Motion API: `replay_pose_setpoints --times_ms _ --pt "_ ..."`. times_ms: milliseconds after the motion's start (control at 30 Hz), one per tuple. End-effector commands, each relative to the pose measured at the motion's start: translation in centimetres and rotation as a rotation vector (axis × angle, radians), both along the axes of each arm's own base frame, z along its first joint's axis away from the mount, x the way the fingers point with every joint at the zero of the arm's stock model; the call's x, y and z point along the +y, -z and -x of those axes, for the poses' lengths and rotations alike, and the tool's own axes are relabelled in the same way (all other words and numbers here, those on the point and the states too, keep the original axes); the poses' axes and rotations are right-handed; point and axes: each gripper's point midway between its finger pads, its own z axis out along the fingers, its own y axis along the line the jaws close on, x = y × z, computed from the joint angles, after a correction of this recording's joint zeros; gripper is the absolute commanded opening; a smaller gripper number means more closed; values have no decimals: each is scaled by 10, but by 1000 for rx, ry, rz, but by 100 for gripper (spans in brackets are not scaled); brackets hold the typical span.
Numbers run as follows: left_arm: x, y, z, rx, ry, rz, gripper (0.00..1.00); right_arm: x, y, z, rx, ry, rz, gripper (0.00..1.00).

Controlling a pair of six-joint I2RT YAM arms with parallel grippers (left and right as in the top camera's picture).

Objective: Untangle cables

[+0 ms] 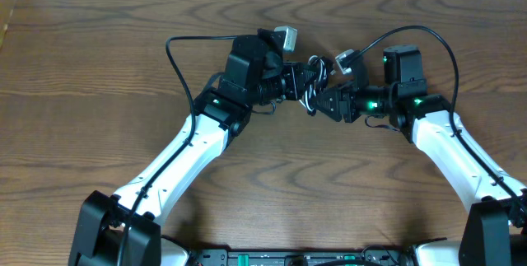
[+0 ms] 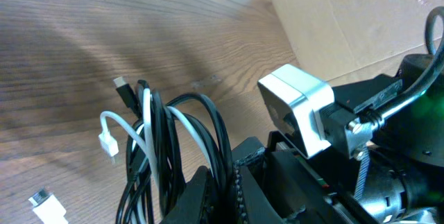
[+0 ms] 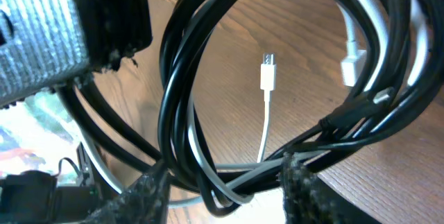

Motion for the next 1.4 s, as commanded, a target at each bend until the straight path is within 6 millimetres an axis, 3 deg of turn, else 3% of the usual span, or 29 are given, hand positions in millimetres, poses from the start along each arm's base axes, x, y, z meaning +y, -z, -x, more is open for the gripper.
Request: replay_pose_setpoints --times_ms 0,200,567,633,700,733,933,1033,1367 --pt "-3 -15 -2 1 6 52 7 4 -4 5 -13 -34 -20 43" --pt "-8 -24 1 -8 37 90 8 5 -5 3 -27 -34 -22 40" --pt "-9 -24 2 21 33 106 8 6 -10 -2 -64 -34 -30 41" --pt "-9 -24 2 21 33 106 8 6 -10 -3 -68 -34 -31 32" --pt "-9 -24 2 21 32 106 8 6 -11 -3 -70 -32 -32 8" --pt "-9 -24 2 21 32 106 8 6 -11 -4 -72 -32 -33 1" --pt "-8 -24 2 18 31 104 8 4 -11 -5 -43 -6 -37 1" --pt "-3 -24 -2 -13 30 88 7 -8 -8 -14 -1 66 -31 1" --pt "43 -3 -31 -44 -89 -39 8 -53 2 -16 111 168 -42 1"
